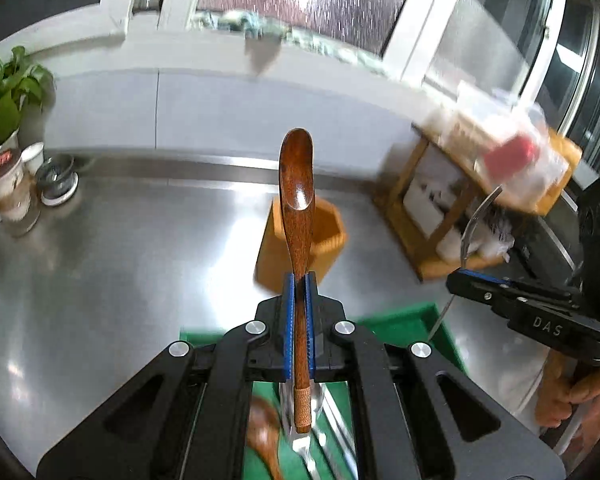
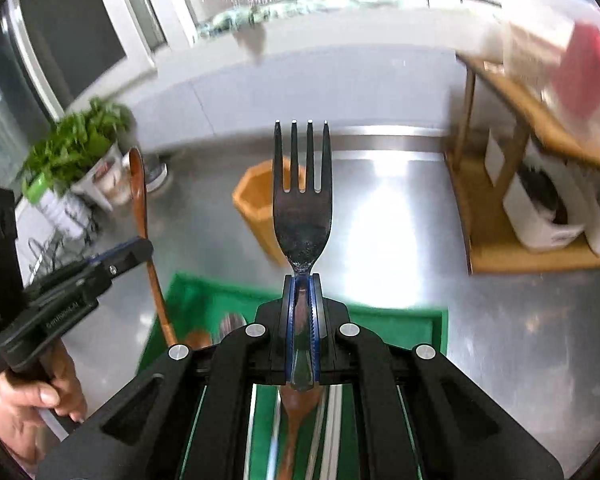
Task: Organize utensils
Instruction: 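Lift the spoon and fork into the hexagonal wooden holder while both grippers open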
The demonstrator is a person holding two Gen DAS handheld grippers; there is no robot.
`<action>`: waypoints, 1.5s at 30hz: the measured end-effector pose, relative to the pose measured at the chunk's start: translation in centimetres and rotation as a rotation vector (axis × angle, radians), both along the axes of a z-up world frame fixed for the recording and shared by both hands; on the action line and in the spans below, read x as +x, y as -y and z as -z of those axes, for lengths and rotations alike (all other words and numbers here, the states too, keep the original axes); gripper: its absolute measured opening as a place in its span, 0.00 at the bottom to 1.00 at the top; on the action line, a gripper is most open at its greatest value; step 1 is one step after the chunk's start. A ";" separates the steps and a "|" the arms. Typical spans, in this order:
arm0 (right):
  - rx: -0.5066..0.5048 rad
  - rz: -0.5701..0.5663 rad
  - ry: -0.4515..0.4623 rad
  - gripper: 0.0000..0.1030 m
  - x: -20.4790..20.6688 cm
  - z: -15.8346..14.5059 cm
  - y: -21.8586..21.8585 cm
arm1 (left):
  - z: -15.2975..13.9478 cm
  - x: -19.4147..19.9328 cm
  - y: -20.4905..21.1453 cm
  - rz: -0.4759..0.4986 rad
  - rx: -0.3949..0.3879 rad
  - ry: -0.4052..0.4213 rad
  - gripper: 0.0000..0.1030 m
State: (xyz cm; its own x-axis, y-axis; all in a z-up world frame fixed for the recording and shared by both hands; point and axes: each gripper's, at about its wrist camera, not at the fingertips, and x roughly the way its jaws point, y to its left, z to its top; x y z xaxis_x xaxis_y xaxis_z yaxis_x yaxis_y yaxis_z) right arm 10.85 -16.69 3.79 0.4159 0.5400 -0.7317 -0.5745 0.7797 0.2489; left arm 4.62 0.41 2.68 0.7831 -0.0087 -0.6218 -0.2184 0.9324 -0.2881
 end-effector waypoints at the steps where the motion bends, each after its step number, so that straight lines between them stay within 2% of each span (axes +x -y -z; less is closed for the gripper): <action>1: 0.016 0.004 0.007 0.07 0.4 -0.2 -0.2 | -0.3 0.4 -0.4 -0.007 -0.006 0.033 0.04; 8: 0.136 0.032 0.082 0.07 5.2 -2.4 -2.3 | -2.3 4.3 -2.4 -0.036 -0.017 0.189 0.04; 13: 0.165 0.034 0.130 0.07 7.9 -3.9 -4.6 | -3.6 8.3 -3.8 -0.059 0.014 0.253 0.04; 16: 0.176 0.038 0.118 0.07 9.4 -3.5 -5.6 | -3.5 10.3 -4.8 -0.070 -0.007 0.275 0.04; 19: 0.162 0.037 0.088 0.07 10.5 -2.2 -6.6 | -2.3 12.0 -5.1 -0.061 -0.012 0.253 0.04; 25: 0.122 0.019 0.009 0.07 11.6 1.3 -7.1 | 1.8 12.6 -5.1 -0.031 -0.031 0.169 0.04; 31: 0.116 -0.016 -0.086 0.07 12.1 3.7 -6.8 | 4.0 12.4 -5.5 0.019 -0.080 0.117 0.04; 38: 0.103 -0.024 -0.173 0.10 12.3 5.1 -6.8 | 5.7 12.7 -5.9 0.060 -0.154 0.044 0.04; 42: 0.116 -0.021 -0.175 0.11 11.9 4.9 -6.4 | 5.7 12.5 -6.0 0.059 -0.171 0.035 0.20; 45: 0.122 -0.019 -0.176 0.11 11.6 4.1 -6.0 | 5.2 11.7 -6.1 0.043 -0.168 0.037 0.25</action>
